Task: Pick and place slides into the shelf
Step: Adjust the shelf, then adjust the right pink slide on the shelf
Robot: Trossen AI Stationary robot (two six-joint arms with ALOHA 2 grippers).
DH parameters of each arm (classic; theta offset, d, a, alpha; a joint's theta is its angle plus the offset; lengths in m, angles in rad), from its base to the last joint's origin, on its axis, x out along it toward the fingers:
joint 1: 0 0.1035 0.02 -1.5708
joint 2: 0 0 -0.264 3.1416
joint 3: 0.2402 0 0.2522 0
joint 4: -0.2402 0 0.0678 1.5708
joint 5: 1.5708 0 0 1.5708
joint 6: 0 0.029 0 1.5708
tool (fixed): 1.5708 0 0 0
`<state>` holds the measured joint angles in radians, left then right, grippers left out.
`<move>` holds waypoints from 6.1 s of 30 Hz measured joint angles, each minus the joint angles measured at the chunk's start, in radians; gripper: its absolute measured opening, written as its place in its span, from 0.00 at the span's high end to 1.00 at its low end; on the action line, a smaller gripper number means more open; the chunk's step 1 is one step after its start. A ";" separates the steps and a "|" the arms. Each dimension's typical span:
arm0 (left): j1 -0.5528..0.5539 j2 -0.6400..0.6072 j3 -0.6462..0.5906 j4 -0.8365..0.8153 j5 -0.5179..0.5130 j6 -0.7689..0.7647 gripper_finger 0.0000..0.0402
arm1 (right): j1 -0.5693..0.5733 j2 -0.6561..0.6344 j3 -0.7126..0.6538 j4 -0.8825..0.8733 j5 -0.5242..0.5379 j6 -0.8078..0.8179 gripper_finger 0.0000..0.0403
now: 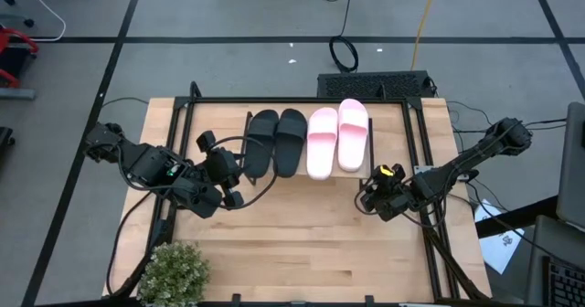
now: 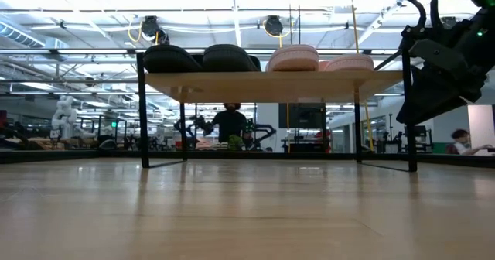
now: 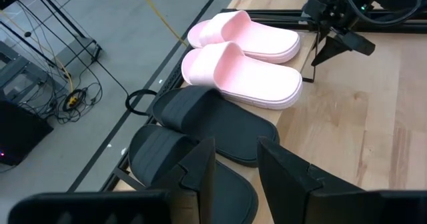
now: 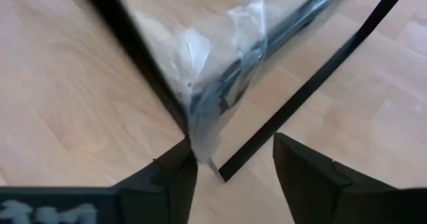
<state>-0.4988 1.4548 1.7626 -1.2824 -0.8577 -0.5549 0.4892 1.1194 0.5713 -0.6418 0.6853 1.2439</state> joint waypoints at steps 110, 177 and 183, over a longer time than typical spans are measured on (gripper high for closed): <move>0.008 0.018 -0.018 0.059 -0.010 0.028 0.72 | 0.363 -0.450 0.001 1.408 0.389 -1.911 0.47; 0.239 -0.033 -0.091 0.411 0.073 0.445 0.72 | -0.326 0.015 0.323 0.876 0.749 -2.309 0.55; 0.239 -0.031 -0.091 0.398 0.077 0.445 0.72 | -0.318 0.016 0.322 0.876 0.715 -2.329 0.55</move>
<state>-0.2596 1.4239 1.6718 -0.8840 -0.7804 -0.1097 0.1715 1.1351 0.8930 0.2346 1.4005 -1.0851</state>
